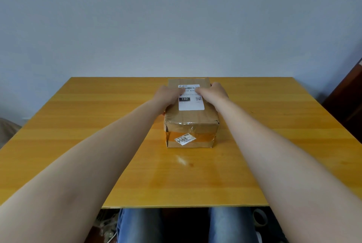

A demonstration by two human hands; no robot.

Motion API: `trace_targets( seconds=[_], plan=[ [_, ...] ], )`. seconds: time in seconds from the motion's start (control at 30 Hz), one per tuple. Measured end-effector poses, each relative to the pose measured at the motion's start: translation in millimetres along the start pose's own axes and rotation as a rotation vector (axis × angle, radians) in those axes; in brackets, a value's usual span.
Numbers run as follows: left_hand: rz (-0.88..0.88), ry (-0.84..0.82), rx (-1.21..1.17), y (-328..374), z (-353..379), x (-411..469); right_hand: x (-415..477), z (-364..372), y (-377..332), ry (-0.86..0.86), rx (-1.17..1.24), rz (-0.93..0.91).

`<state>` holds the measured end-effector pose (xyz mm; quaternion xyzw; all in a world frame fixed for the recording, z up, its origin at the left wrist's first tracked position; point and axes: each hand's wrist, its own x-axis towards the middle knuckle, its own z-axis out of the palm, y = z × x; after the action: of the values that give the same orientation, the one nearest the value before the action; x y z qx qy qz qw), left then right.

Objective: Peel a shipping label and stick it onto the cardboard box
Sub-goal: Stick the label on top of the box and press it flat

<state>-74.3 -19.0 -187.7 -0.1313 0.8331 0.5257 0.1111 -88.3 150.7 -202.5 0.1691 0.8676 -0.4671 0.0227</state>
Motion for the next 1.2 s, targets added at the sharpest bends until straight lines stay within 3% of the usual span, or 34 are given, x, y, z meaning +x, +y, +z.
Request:
trace_targets(
  seconds=[0.3, 0.83, 1.2],
  plan=[
    [0.069, -0.009, 0.081, -2, 7, -1, 0, 5, -2, -0.042, -0.052, 0.035],
    [-0.019, 0.007, -0.059, -2, -4, -4, -6, -5, 11, -0.022, 0.125, -0.048],
    [-0.02, 0.006, -0.096, -3, -3, -5, -14, -5, 8, 0.001, 0.121, -0.031]
  ],
)
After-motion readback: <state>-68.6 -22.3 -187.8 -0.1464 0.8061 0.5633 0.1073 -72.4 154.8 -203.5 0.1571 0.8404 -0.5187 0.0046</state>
